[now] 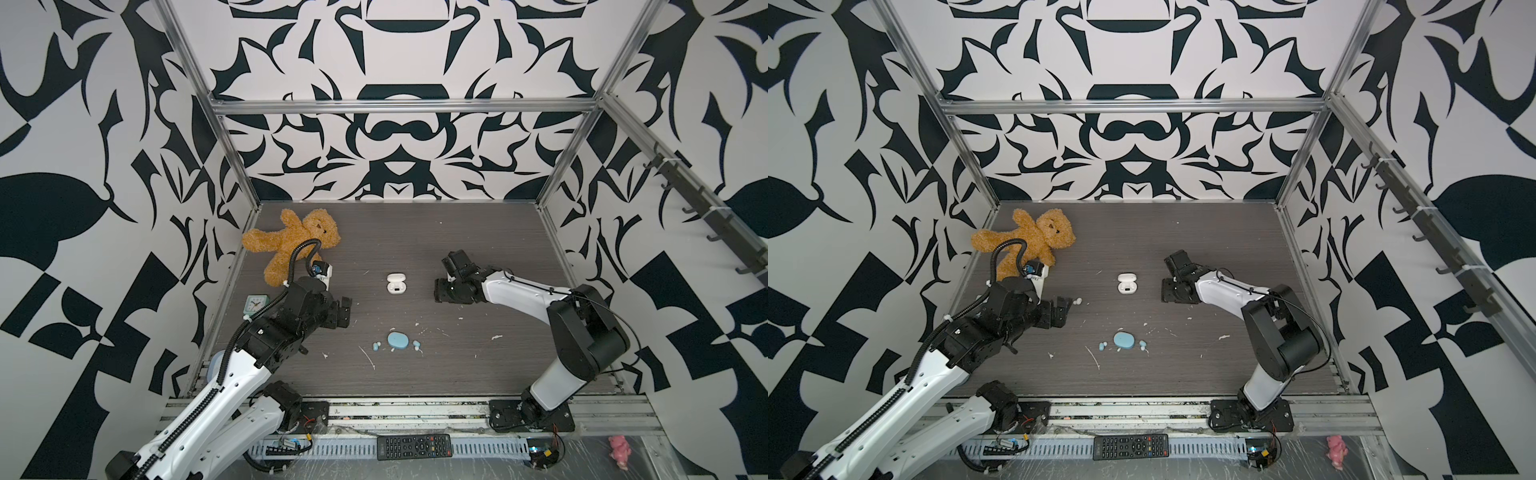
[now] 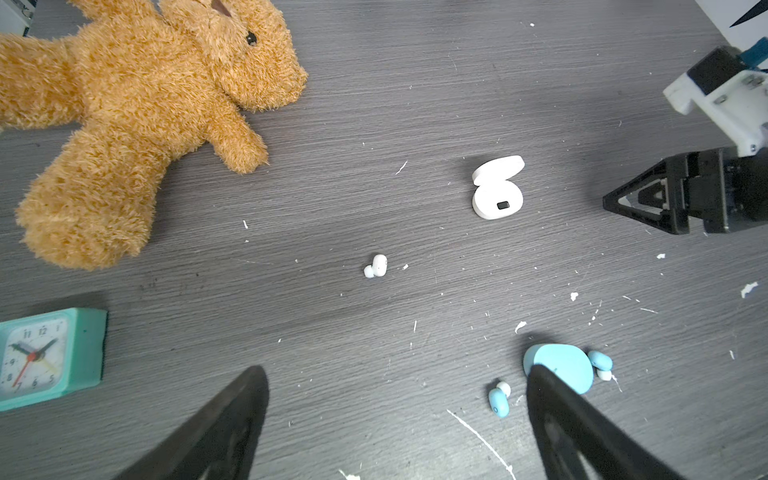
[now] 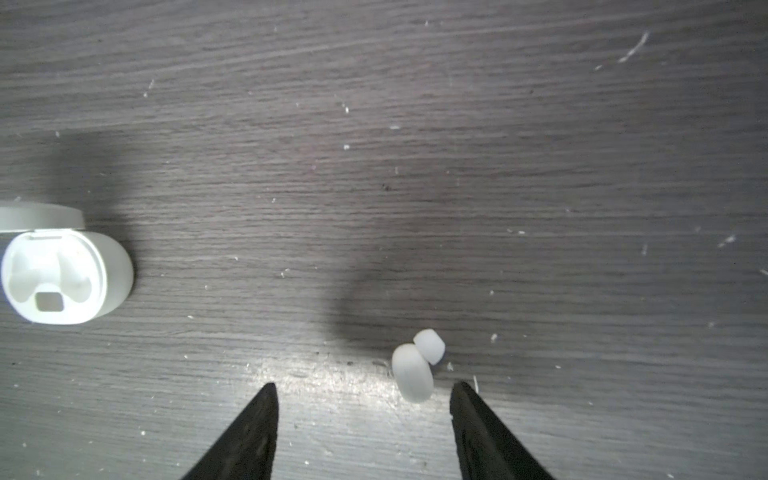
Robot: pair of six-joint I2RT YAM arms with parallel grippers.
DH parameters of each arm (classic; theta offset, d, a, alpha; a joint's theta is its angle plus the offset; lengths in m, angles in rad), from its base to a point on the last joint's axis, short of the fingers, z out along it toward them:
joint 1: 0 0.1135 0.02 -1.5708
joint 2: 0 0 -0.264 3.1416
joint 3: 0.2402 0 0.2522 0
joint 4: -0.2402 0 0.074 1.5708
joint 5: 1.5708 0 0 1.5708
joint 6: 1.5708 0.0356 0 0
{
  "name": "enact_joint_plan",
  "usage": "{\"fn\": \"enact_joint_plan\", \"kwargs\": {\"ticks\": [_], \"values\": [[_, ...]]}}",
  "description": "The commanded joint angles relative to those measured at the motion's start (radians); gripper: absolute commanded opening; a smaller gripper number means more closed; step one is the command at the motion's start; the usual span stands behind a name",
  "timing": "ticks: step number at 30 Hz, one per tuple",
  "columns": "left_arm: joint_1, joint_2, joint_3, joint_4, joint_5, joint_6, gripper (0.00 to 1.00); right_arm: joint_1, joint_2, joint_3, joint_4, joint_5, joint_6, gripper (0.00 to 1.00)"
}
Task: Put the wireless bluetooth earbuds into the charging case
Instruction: 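Move the right gripper over the white earbud beside the case, then lower the open right gripper around the white earbud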
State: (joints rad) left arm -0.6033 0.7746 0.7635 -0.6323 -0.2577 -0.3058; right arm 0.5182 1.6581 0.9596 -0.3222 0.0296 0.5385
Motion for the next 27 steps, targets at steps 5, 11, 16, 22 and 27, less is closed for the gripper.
{"fn": "enact_joint_plan", "kwargs": {"ticks": [5, 11, 16, 22, 27], "values": [[0.002, 0.005, -0.006, 0.004, 0.006, 0.003, 0.99, -0.004, 0.004, -0.009, 0.013, -0.006, -0.006, 0.67], [0.002, 0.003, -0.006, 0.005, 0.009, 0.003, 0.99, -0.005, 0.016, -0.012, 0.015, -0.011, 0.003, 0.66], [0.002, 0.005, -0.007, 0.004, 0.015, 0.003, 0.99, -0.004, 0.026, -0.015, 0.018, -0.024, 0.012, 0.65], [0.002, 0.003, -0.007, 0.005, 0.016, 0.004, 0.99, -0.005, 0.031, -0.022, 0.024, -0.04, 0.023, 0.65], [0.002, 0.003, -0.007, 0.006, 0.02, 0.004, 0.99, -0.004, 0.029, -0.03, 0.035, -0.079, 0.05, 0.63]]}}
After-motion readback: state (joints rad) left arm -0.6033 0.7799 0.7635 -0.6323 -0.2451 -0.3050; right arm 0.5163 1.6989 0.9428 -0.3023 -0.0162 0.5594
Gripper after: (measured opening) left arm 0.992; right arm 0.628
